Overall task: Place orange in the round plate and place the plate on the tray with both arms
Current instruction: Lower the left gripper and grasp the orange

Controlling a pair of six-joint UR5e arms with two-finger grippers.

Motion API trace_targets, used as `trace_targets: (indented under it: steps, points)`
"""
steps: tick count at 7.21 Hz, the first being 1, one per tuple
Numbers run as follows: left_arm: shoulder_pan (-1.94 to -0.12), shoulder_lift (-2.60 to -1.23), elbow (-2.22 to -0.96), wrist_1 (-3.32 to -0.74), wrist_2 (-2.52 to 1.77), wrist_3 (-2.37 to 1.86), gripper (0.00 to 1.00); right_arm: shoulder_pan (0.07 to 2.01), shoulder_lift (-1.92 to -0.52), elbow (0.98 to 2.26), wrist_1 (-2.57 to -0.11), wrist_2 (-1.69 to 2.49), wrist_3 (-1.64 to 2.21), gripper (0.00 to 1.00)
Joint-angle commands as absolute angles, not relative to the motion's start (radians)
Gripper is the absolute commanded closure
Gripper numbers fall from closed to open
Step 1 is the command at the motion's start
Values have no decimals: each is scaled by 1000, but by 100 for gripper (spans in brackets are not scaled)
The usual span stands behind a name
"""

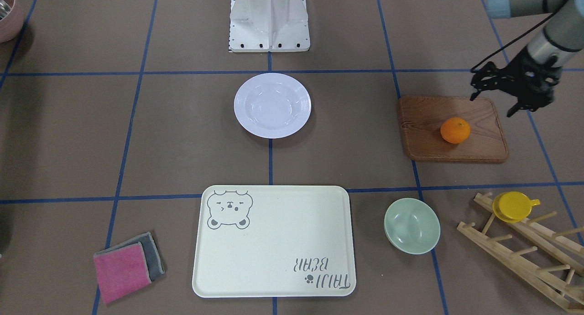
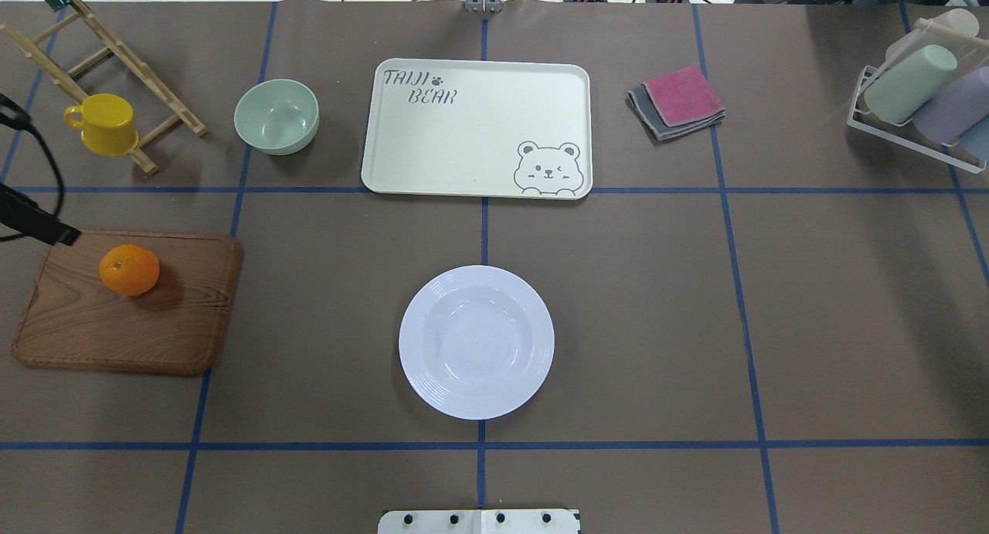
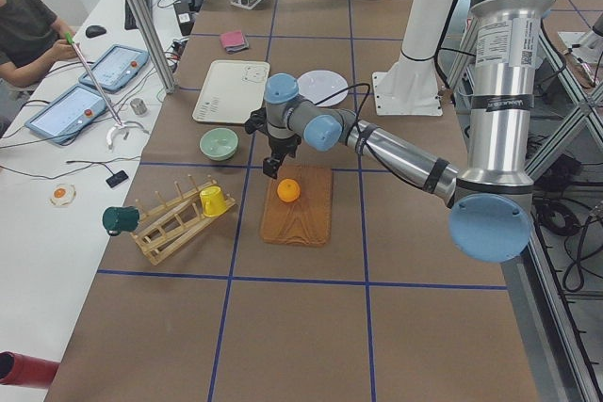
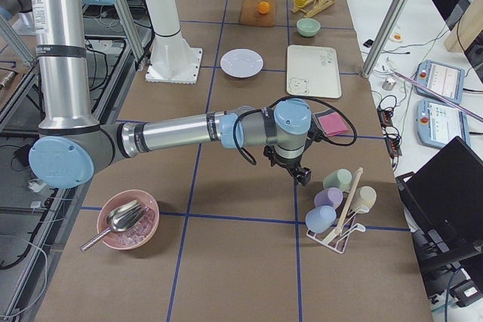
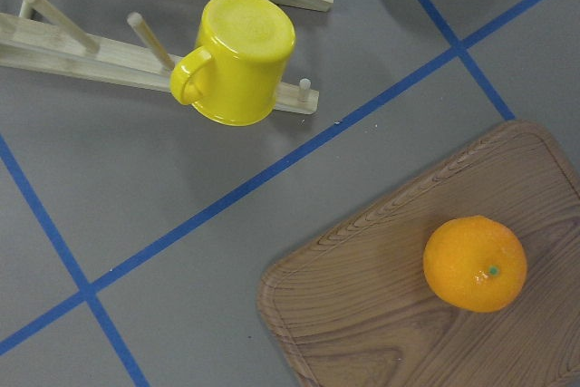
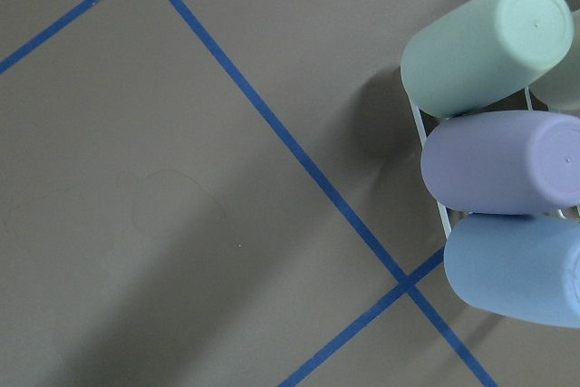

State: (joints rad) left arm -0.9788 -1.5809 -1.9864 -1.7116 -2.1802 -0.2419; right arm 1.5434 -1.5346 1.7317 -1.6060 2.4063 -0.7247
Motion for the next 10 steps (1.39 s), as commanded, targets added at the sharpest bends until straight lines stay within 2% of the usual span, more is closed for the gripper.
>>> trace_targets:
  steps: [1,3,5,10]
  points:
    - [-871,-1611,-1958,-1713,-2117,-296,1,1526,-1535,1717,-1594,2405,-712,0]
    - [-871,-1614,-1895,-1735,-2117,-290,1,1513,-1534,1712,-1594,2405,-710,0]
    - [-873,-1606,-1810,-1872,-2128,-293,1,1509,-1534,1710,-1594,2405,-710,0]
    - [-873,-1605,-1769,-1893,-2125,-304,1,1496,-1534,1710,-1594,2405,-709,0]
